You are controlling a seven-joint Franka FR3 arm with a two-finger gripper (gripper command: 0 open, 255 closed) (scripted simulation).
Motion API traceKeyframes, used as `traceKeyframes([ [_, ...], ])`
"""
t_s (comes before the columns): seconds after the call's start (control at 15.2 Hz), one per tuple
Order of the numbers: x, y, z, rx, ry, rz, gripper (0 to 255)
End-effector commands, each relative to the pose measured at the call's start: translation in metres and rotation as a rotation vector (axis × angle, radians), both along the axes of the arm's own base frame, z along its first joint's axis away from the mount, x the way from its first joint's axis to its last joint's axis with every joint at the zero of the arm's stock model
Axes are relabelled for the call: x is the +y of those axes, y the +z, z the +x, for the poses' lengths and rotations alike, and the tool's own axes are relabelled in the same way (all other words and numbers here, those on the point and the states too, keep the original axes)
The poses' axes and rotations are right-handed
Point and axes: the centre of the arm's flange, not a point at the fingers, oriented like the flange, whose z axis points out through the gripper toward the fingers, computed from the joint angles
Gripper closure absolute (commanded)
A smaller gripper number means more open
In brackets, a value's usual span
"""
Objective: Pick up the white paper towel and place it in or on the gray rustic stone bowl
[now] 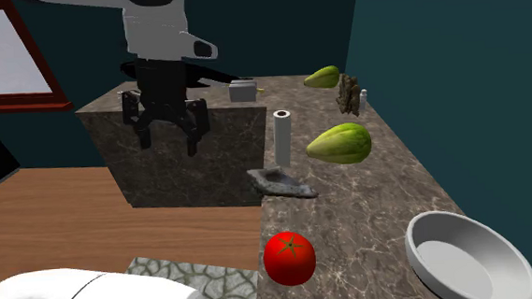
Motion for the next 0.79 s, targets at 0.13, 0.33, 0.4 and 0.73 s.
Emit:
traceKeyframes([
  [0.13,-0.011,-0.008,0.02,-0.012,0.003,-0.003,0],
  [0.33,-0.027,-0.02,0.051,-0.031,0.008,-0.007,0],
  [0.4,-0.032,-0.024,0.062,-0.037,0.01,-0.008,0],
  [0.73,-0.058,-0.043,0.114,-0.069,0.018,-0.015,0],
])
